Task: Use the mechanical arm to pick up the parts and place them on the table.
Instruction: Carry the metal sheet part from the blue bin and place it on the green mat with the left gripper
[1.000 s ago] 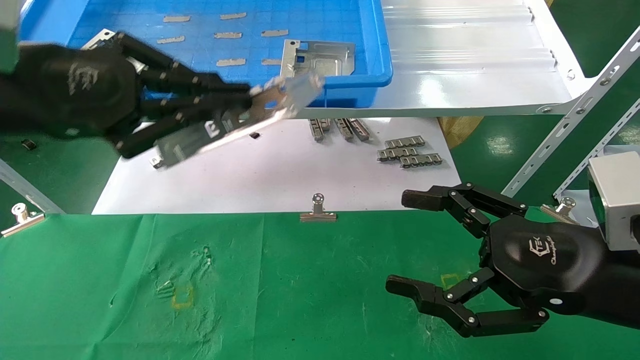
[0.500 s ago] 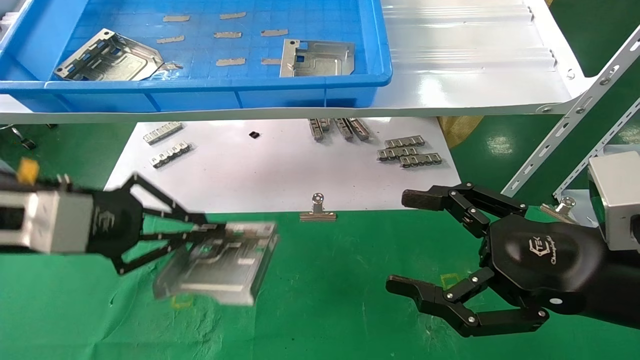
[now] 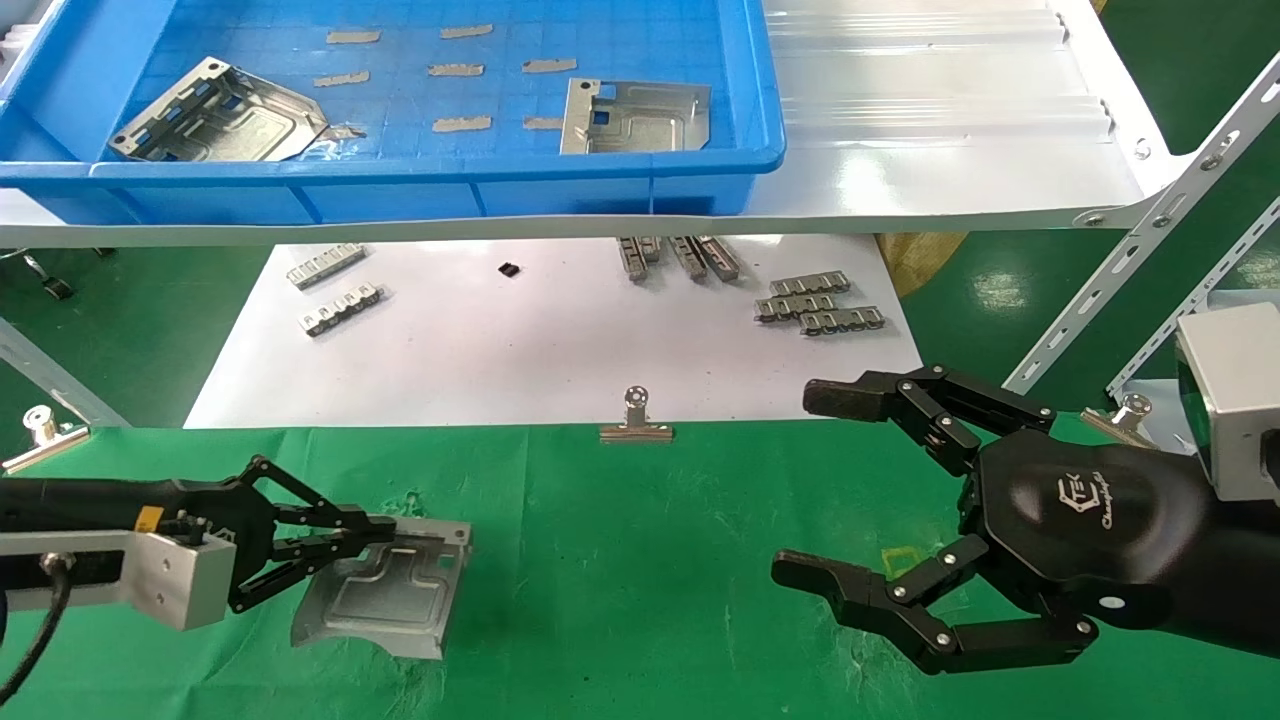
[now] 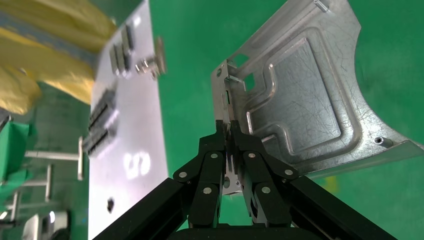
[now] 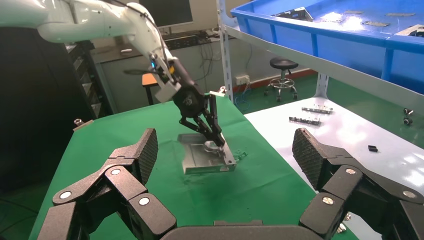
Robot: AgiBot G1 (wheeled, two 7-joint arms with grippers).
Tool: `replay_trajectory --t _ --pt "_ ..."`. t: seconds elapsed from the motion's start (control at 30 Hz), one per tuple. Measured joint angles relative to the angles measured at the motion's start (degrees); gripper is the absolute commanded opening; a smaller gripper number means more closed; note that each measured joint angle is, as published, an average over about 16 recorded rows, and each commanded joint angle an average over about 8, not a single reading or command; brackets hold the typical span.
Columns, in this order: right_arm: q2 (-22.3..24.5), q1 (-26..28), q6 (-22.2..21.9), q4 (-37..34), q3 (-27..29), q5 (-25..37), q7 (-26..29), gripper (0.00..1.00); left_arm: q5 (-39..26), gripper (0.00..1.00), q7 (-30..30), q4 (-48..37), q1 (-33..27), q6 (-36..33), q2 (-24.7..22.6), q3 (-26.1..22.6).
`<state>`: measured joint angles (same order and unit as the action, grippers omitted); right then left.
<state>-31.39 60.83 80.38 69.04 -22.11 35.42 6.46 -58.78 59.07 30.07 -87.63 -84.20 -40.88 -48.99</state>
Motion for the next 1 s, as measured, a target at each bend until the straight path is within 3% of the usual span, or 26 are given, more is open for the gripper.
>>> replay_trajectory --t 0.23,0.27,0.47,0.53,0.8,1.0 --pt "0.00 0.00 0.00 0.00 0.00 0.00 0.00 1.00 -0.25 0.02 7.67 -6.50 1.60 0.08 -1.32 0.11" --pt "0.00 0.00 0.00 0.00 0.00 0.00 0.00 1.00 -0.32 0.09 8.46 -7.32 1.64 0.00 -1.53 0.09" --pt "0.00 0.00 0.00 0.00 0.00 0.00 0.00 1.00 -0.97 0.84 12.25 -11.42 1.35 -0.67 -2.55 -0.18" --pt "0.00 0.00 0.00 0.00 0.00 0.00 0.00 1.00 -1.16 1.00 13.12 -12.50 1.10 -0.98 -2.83 -0.26" --pt "0.00 0.00 0.00 0.00 0.00 0.00 0.00 1.00 -1.54 1.00 12.92 -16.06 -0.20 -3.33 -3.80 -0.71" --pt "0.00 0.00 0.00 0.00 0.00 0.00 0.00 1.00 -0.45 1.00 5.74 -17.61 -1.15 -5.63 -4.14 -1.25"
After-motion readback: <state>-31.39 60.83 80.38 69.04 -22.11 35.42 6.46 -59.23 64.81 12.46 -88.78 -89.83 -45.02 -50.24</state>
